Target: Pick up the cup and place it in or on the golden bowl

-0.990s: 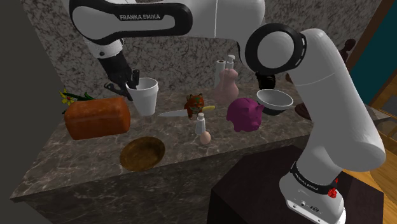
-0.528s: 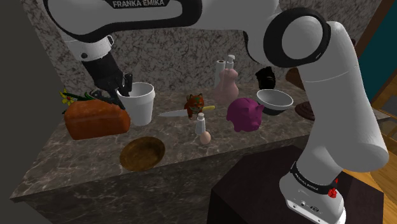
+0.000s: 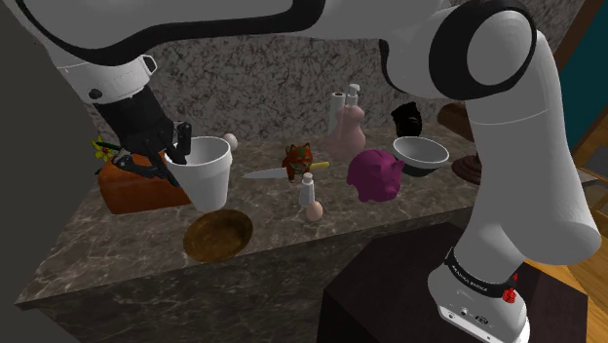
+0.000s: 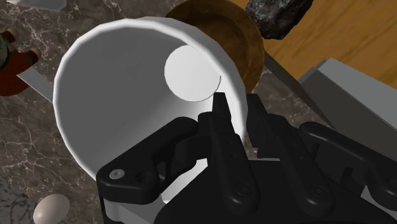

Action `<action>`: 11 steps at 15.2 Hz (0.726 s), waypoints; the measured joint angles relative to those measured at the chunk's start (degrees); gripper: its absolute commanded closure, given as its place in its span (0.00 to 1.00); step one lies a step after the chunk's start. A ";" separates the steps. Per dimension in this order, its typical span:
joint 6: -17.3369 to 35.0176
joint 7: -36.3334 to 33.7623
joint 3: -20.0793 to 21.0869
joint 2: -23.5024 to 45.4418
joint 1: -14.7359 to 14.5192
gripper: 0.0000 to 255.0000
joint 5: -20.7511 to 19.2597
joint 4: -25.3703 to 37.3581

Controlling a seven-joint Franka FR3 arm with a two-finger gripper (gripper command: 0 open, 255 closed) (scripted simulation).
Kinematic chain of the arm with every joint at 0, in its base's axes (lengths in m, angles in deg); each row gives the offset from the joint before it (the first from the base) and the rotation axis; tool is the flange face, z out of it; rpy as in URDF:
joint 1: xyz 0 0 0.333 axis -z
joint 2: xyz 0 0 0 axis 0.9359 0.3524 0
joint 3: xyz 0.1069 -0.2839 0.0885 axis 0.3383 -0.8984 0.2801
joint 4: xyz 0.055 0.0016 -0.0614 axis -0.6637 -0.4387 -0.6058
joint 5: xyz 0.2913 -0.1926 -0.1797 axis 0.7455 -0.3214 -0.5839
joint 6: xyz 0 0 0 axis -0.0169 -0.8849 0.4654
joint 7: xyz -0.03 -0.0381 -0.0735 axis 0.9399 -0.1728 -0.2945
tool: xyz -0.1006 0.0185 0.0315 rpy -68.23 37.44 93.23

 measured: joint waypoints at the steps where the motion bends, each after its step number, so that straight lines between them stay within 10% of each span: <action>1: 0.62 -0.25 0.05 -0.10 0.03 1.00 0.05 -0.77; 11: 8.73 -1.35 0.03 -0.86 1.68 1.00 0.23 -9.91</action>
